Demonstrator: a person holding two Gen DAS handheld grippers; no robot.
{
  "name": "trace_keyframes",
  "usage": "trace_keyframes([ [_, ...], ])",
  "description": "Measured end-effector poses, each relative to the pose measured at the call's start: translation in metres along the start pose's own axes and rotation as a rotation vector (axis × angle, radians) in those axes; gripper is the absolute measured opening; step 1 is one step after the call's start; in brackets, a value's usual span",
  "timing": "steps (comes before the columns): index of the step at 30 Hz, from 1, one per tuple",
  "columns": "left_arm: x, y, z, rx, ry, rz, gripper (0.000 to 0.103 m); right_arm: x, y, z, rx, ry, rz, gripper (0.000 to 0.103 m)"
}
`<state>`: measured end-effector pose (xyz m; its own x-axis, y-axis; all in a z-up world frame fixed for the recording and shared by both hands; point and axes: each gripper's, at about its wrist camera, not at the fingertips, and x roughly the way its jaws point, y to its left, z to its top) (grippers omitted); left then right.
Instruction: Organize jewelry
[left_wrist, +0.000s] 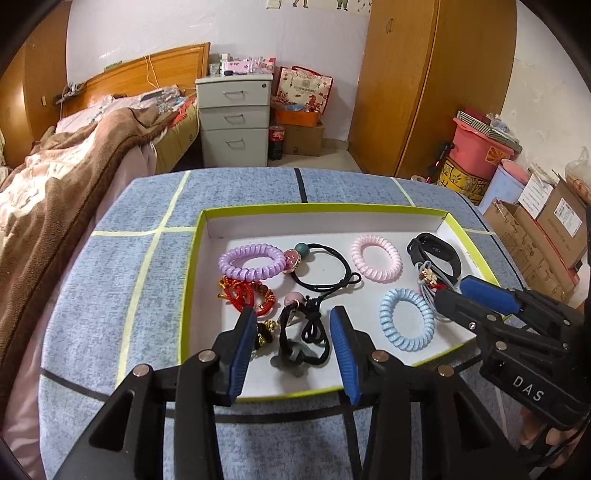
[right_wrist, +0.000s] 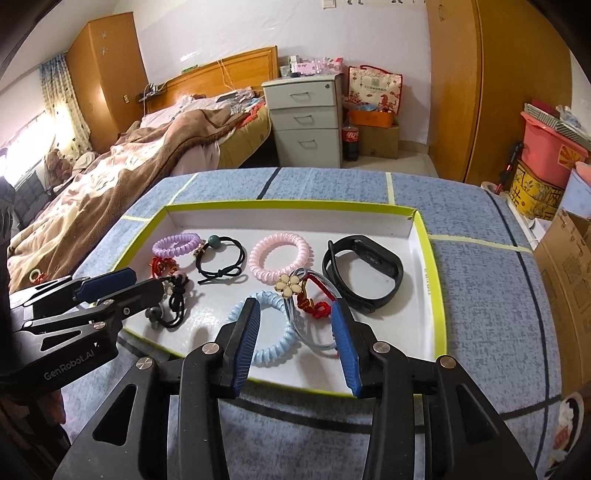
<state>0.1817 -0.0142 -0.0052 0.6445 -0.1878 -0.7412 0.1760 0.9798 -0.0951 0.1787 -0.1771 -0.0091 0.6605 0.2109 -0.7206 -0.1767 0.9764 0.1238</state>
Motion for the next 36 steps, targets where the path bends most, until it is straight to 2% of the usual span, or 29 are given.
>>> trace_keyframes([
  [5,-0.02,-0.004,-0.008,0.0,-0.038,0.022,0.044,-0.021,0.004,-0.006,0.011,-0.039,0.002,0.041],
  [9,-0.035,-0.008,-0.017,-0.006,-0.066,0.071,0.044,-0.039,0.01,-0.017,0.006,-0.074,-0.019,0.041],
  [14,-0.049,-0.009,-0.029,-0.036,-0.093,0.075,0.044,-0.054,0.014,-0.028,0.011,-0.093,-0.041,0.041],
  [18,-0.059,-0.013,-0.04,-0.042,-0.124,0.106,0.044,-0.063,0.019,-0.039,0.01,-0.111,-0.048,0.041],
  [23,-0.066,-0.014,-0.052,-0.06,-0.129,0.084,0.044,-0.071,0.027,-0.05,0.002,-0.131,-0.044,0.041],
  [36,-0.075,-0.017,-0.064,-0.055,-0.137,0.114,0.044,-0.075,0.034,-0.062,0.003,-0.129,-0.03,0.041],
])
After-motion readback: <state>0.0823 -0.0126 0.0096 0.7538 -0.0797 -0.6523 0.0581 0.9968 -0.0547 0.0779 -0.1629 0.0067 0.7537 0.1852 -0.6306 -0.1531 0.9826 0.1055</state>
